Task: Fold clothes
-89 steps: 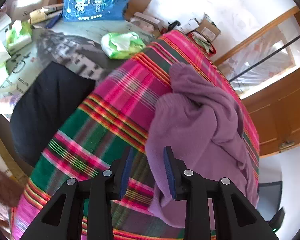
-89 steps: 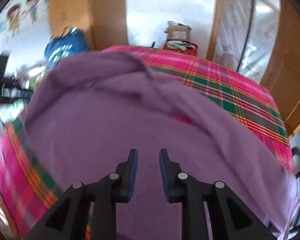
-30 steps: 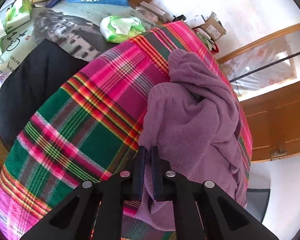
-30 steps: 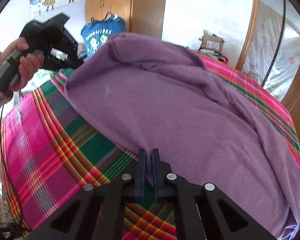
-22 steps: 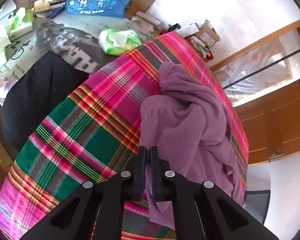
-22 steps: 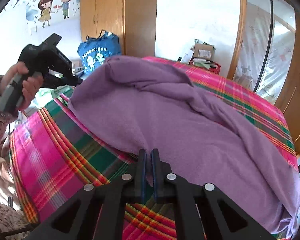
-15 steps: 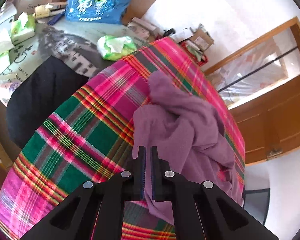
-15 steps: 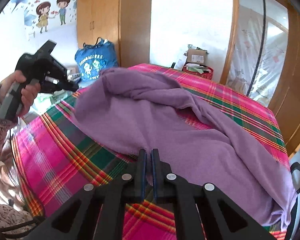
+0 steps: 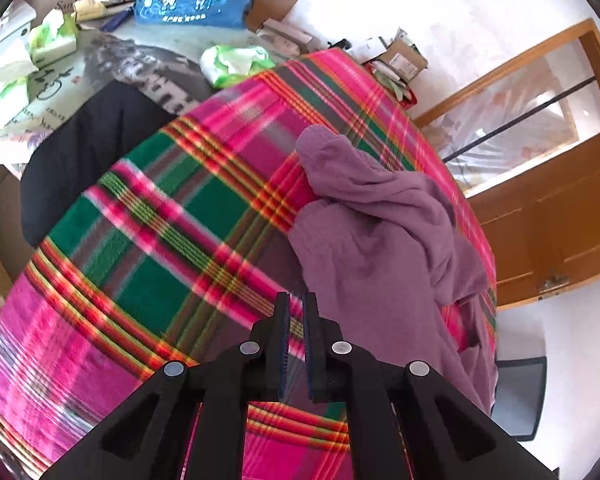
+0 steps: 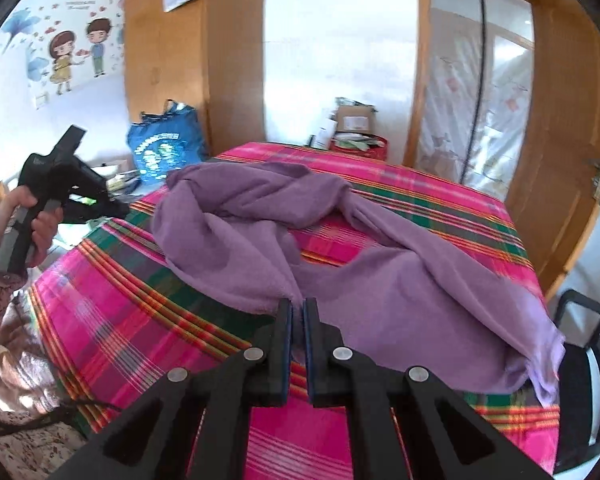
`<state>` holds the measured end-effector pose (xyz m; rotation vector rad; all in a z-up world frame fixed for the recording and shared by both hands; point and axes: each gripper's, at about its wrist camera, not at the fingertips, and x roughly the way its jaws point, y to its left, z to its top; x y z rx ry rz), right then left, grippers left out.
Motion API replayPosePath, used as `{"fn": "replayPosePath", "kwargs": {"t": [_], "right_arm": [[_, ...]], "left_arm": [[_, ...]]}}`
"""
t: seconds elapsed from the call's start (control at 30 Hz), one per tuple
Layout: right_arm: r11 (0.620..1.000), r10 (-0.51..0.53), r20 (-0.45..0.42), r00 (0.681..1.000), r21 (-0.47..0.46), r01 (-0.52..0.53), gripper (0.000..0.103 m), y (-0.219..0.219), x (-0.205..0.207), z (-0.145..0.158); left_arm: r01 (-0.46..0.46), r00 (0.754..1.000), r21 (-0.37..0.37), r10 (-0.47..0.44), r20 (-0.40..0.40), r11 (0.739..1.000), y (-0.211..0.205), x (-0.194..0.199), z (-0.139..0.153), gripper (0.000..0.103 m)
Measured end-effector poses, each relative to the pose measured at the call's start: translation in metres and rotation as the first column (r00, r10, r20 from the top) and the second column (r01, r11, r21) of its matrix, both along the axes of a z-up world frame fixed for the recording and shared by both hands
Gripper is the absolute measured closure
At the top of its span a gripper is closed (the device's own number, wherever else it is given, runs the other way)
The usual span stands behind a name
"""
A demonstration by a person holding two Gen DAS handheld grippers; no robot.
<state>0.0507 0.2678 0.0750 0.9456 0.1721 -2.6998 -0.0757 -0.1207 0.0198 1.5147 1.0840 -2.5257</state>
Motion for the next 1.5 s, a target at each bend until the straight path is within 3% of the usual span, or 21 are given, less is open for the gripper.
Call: {"fn": "replayPosePath", "kwargs": {"t": [0.07,0.2,0.27,0.53,0.83,0.9,1.2,1.37,1.5], "right_arm": [[0.999,-0.051,0.008,0.999,0.009,0.051,0.098,0.011,-0.001,-0.002],[0.989,-0.146,0.037,0.989,0.028,0.145,0.098,0.029,-0.009,-0.009],[0.985,-0.169,0.057,0.984,0.042,0.166,0.097,0.031,-0.014,-0.014],[0.975,-0.199,0.057,0.978,0.115,0.192,0.094,0.017,-0.022,-0.024],[0.992,-0.095,0.011,0.995,0.088,0.093,0.087,-0.015,-0.025,-0.016],[0.994,-0.080,0.016,0.997,0.076,0.078,0.087,-0.020,-0.029,-0.016],[0.999,-0.023,0.047,0.999,0.044,0.021,0.087,-0.046,-0.039,-0.021],[1.000,-0.003,0.075,0.997,0.028,0.001,0.087,-0.058,-0.045,-0.027],[0.998,0.040,0.090,0.995,0.041,-0.043,0.087,-0.074,-0.050,-0.032]], "left_arm": [[0.005,1.000,0.011,-0.006,0.002,1.000,0.004,-0.001,-0.003,0.090],[0.006,1.000,0.030,-0.006,0.001,1.000,0.010,-0.008,-0.009,0.088],[0.012,1.000,0.035,-0.012,0.002,0.999,0.013,-0.013,-0.012,0.078],[0.032,0.999,0.010,-0.032,-0.011,0.999,0.017,-0.031,-0.014,0.077],[0.193,0.981,-0.017,-0.193,-0.017,0.981,0.034,-0.068,0.005,0.077],[0.205,0.979,-0.052,-0.206,-0.003,0.977,0.039,-0.079,0.008,0.077],[0.259,0.966,-0.052,-0.257,0.039,0.964,0.060,-0.132,0.006,0.077],[0.251,0.968,-0.068,-0.252,-0.003,0.966,0.063,-0.158,0.016,0.077],[0.173,0.983,-0.048,-0.176,-0.050,0.984,0.046,-0.176,0.019,0.077]]}}
